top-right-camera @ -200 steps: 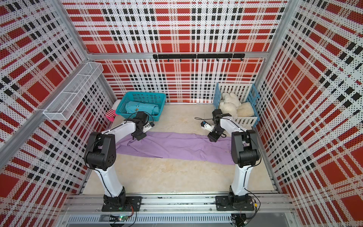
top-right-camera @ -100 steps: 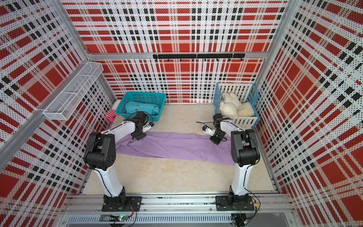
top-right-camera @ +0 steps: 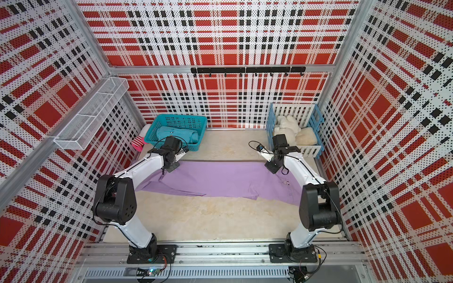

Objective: Roll up the long pants
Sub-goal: Fold the long pant at the center of the board.

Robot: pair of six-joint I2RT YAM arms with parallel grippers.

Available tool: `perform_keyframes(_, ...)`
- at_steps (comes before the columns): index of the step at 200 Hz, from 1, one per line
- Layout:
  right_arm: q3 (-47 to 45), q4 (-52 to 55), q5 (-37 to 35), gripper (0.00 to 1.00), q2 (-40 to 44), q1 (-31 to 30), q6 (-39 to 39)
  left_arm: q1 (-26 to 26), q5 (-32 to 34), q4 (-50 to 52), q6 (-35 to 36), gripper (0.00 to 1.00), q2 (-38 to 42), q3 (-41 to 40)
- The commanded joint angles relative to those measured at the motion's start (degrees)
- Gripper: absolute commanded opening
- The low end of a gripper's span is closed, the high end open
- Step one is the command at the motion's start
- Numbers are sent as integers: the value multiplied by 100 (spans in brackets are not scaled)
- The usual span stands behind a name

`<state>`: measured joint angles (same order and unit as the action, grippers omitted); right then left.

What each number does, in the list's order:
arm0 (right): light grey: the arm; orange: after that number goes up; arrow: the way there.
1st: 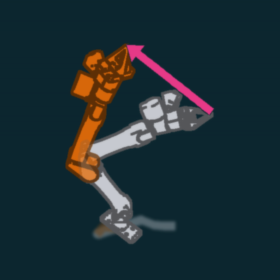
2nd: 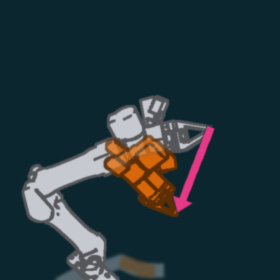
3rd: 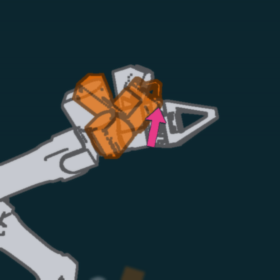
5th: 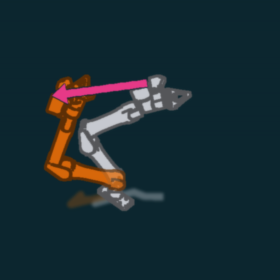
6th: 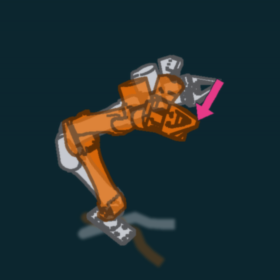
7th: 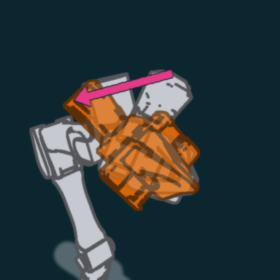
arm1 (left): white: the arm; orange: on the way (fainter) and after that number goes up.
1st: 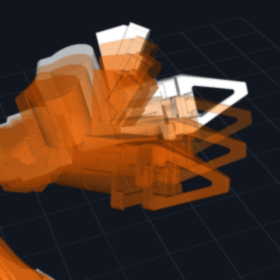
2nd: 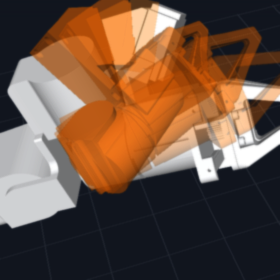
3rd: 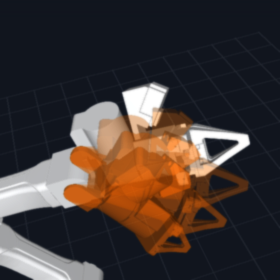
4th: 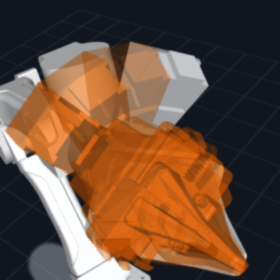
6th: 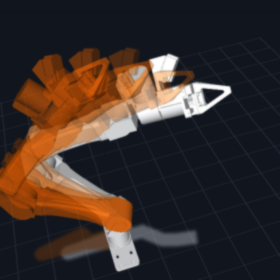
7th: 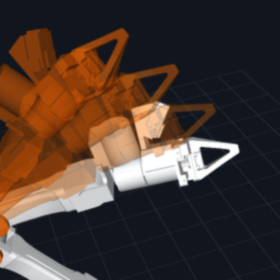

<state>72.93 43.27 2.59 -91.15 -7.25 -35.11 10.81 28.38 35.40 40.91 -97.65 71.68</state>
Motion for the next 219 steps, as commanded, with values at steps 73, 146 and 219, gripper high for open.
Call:
perform_keyframes(73, -780, -114, -486, 0, 1528, -102, 291, 598, 773, 186, -355, 0, 1286, -527)
perform_keyframes(146, -16, -352, -957, 0, -89, -75, 185, 138, 708, 178, -32, 0, -322, 434)
perform_keyframes(219, 709, -528, -1190, 0, -1647, -75, 40, -143, 295, 232, 223, 0, -1562, 1070)
